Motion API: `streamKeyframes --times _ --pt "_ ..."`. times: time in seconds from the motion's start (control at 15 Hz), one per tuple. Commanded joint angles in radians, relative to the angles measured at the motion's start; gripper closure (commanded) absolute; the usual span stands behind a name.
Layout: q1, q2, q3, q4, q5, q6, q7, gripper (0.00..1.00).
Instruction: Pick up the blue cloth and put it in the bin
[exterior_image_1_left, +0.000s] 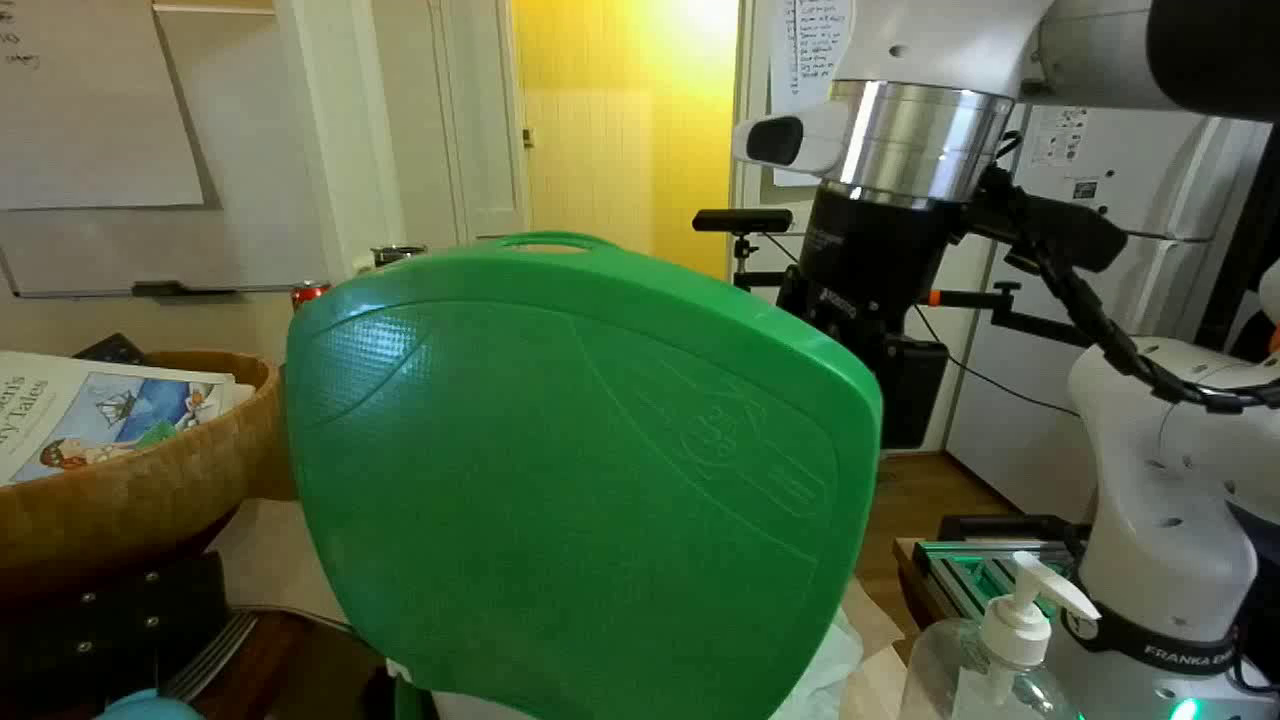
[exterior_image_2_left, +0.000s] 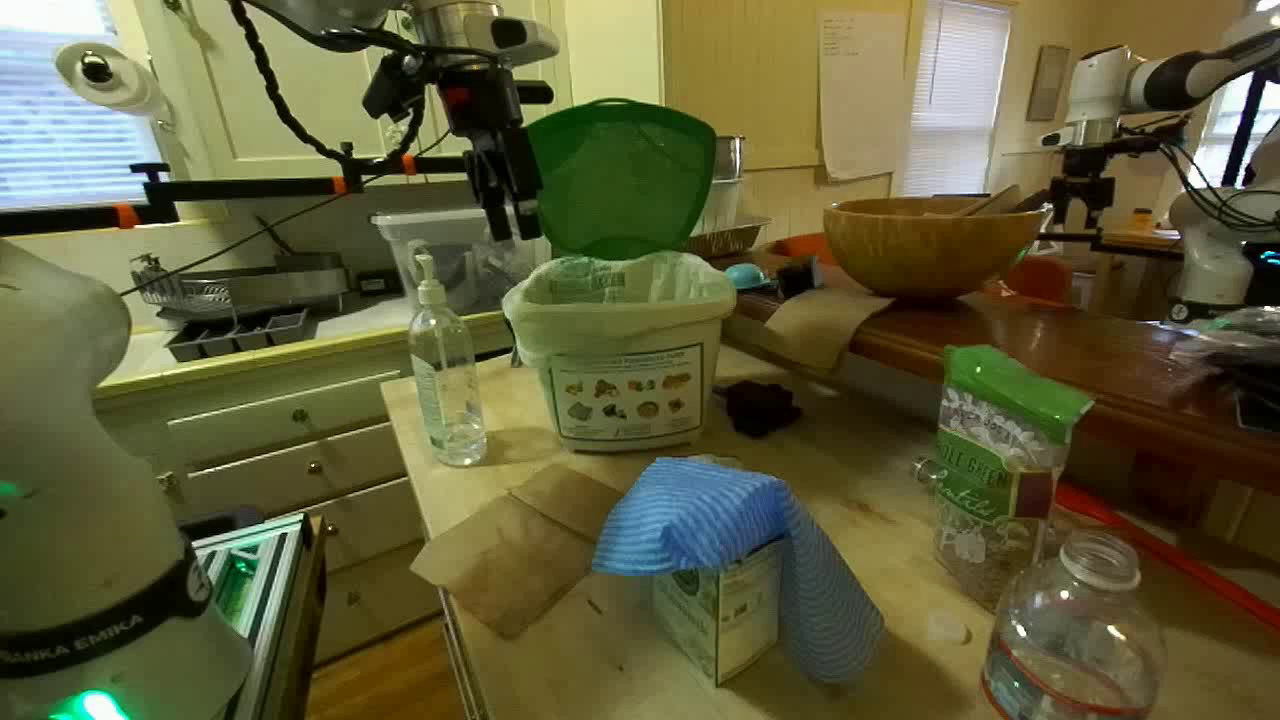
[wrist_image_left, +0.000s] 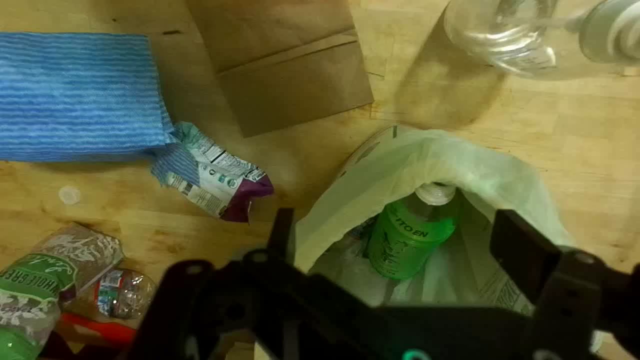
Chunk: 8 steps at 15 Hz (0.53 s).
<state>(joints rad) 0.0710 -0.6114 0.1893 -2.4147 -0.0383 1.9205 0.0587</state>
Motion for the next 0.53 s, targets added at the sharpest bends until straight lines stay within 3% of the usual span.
streamKeyframes --times 0.0,0.33,0.47 --pt "0.018 0.003 -0.014 0.003 -0.01 -0.004 0.009 0.0" --pt "0.018 0.003 -0.014 0.003 -0.01 -0.004 0.009 0.0" --pt "-0.052 -0.016 0.003 -0.022 -0.088 0.008 0.121 0.0"
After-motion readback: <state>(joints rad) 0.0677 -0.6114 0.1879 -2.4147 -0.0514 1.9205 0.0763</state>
